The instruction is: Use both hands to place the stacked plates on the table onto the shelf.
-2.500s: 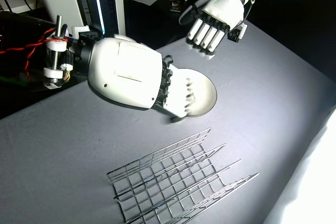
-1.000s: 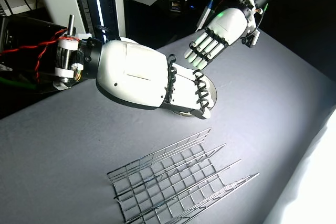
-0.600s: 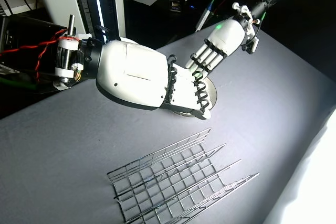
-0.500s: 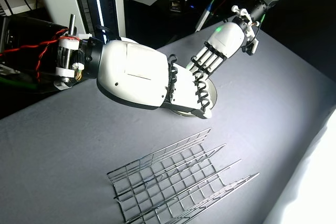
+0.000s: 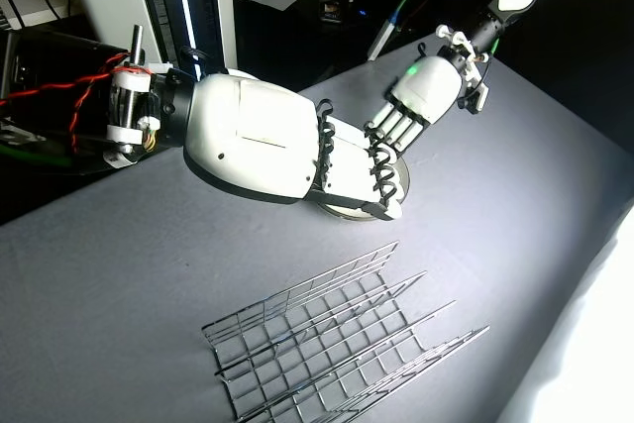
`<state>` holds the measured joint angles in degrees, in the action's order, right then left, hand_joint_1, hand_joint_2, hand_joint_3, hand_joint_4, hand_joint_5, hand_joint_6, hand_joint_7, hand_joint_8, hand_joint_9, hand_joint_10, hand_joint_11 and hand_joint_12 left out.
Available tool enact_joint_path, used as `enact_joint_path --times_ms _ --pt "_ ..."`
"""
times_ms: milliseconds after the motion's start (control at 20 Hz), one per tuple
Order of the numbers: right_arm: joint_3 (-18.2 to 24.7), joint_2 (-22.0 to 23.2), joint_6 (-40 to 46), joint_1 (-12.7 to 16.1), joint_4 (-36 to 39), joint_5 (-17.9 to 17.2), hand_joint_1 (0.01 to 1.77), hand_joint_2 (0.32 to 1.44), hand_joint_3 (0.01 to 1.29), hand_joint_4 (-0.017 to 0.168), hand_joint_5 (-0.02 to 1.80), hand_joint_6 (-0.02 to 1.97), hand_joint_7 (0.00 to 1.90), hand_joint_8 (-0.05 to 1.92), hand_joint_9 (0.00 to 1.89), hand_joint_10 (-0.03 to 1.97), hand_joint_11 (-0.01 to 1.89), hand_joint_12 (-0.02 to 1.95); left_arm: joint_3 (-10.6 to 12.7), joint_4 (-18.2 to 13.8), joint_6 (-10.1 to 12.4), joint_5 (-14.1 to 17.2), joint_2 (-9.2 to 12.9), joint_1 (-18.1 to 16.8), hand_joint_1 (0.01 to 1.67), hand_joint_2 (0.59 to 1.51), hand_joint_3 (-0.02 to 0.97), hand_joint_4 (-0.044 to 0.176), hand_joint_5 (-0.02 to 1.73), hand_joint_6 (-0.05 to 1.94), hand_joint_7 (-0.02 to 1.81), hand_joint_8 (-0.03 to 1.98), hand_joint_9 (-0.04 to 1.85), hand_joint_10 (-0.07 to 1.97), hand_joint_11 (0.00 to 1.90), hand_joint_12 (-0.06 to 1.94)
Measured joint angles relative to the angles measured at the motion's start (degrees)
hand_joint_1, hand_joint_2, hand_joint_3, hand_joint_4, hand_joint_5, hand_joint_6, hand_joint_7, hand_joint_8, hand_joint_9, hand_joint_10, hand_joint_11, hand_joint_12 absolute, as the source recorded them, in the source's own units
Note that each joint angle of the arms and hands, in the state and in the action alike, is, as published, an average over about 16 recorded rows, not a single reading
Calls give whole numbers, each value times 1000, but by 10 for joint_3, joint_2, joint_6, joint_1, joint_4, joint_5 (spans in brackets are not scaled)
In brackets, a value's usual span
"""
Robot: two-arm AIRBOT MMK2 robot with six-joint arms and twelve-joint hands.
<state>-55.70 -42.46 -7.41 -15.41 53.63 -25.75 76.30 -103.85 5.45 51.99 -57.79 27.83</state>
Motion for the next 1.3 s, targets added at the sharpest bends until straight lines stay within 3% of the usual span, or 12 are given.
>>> enact_joint_path --times_ms 300,450,900,1300 --pt "0 0 -1 -4 0 -4 16 1304 15 -2 127 16 146 12 128 7 12 390 14 -10 8 -10 -10 8 32 1255 22 -3 -9 -21 -5 -12 12 0 16 14" --pt "0 0 -1 -7 1 -6 16 1303 15 -2 122 16 142 12 124 7 12 373 16 -13 9 -15 -12 12 13 1291 21 -3 -12 -23 -9 -12 9 -3 16 14" --pt "-1 2 -2 -16 18 -18 31 1279 14 -2 91 16 115 11 94 8 12 272 10 -8 9 -31 -32 17 15 1268 13 -4 -14 -28 -13 -19 0 -8 14 15" --pt "-18 -5 -6 -21 98 -57 370 1124 14 3 52 16 61 11 50 9 12 201 8 -3 9 -46 -75 2 20 1255 11 -7 -15 -33 -14 -25 5 0 13 18"
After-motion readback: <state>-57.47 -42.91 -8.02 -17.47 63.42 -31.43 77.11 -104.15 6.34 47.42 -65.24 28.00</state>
